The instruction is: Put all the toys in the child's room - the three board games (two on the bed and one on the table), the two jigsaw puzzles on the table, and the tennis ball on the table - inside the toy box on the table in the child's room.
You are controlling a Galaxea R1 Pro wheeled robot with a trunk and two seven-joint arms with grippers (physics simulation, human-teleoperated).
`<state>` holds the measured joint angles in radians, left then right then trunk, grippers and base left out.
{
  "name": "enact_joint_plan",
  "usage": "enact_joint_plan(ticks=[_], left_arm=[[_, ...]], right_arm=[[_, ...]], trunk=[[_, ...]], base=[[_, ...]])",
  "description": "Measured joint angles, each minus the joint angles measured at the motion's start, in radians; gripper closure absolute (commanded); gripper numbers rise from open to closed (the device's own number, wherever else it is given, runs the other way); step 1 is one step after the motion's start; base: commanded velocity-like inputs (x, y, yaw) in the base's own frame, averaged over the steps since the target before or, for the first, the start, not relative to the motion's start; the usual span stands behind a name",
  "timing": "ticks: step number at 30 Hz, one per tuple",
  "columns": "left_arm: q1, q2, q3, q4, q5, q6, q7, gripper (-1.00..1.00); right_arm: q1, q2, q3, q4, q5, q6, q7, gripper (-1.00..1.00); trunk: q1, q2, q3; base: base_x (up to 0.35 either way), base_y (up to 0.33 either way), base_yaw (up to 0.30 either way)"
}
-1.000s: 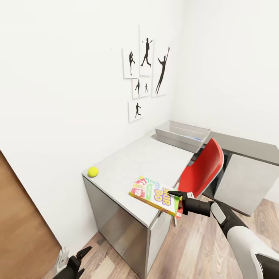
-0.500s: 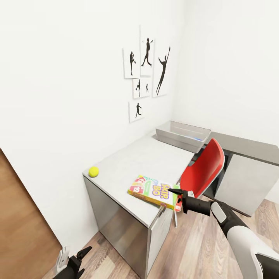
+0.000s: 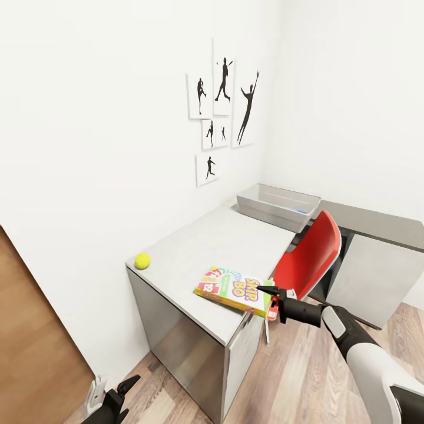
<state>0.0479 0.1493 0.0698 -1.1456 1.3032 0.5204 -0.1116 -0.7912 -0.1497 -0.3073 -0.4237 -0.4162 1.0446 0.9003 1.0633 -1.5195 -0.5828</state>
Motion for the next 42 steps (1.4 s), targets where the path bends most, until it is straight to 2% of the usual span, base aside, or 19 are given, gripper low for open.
enact_joint_plan(ticks=[6, 7, 9, 18, 25, 35, 37, 42], left_arm=[[0.001, -0.01, -0.002, 0.001, -0.053, -0.002, -0.001, -1.0], [0.001, -0.01, -0.002, 0.001, -0.053, -0.002, -0.001, -1.0], [0.0, -0.014, -0.004, 0.004, -0.069, -0.005, -0.001, -1.0], [-0.009, -0.045, -0.006, 0.026, -0.132, -0.02, -0.002, -1.0], [-0.012, -0.051, -0.006, 0.029, -0.146, -0.022, -0.003, -1.0], [-0.012, -0.055, -0.008, 0.019, -0.151, -0.022, -0.008, -1.0], [-0.012, -0.055, -0.016, 0.017, -0.152, -0.022, -0.011, -1.0], [-0.011, -0.054, -0.05, 0.014, -0.152, -0.022, -0.023, -1.0]], right_arm=[[0.0, -0.002, 0.009, -0.021, 0.012, -0.005, -0.001, 1.0], [0.0, -0.001, 0.009, -0.021, 0.012, -0.005, -0.001, 1.0], [0.0, 0.001, 0.013, -0.043, 0.031, -0.013, -0.002, 1.0], [0.002, 0.004, 0.022, -0.128, 0.057, -0.066, -0.003, 1.0], [0.002, 0.004, 0.066, -0.152, 0.057, -0.091, 0.001, 1.0], [0.009, -0.009, 0.09, -0.244, 0.06, -0.099, 0.007, 1.0], [0.019, -0.016, 0.091, -0.272, 0.06, -0.1, 0.008, 1.0], [0.032, -0.026, 0.094, -0.33, 0.058, -0.101, 0.008, 1.0]], trunk=[[0.0, 0.0, 0.0], [0.0, 0.0, 0.0], [0.0, 0.0, 0.0], [0.0, 0.0, 0.0], [0.0, 0.0, 0.0], [0.0, 0.0, 0.0], [0.0, 0.0, 0.0], [-0.019, 0.035, 0.015]], base=[[0.0, 0.0, 0.0], [0.0, 0.0, 0.0], [0.0, 0.0, 0.0], [0.0, 0.0, 0.0], [0.0, 0.0, 0.0], [0.0, 0.0, 0.0], [0.0, 0.0, 0.0], [0.0, 0.0, 0.0]])
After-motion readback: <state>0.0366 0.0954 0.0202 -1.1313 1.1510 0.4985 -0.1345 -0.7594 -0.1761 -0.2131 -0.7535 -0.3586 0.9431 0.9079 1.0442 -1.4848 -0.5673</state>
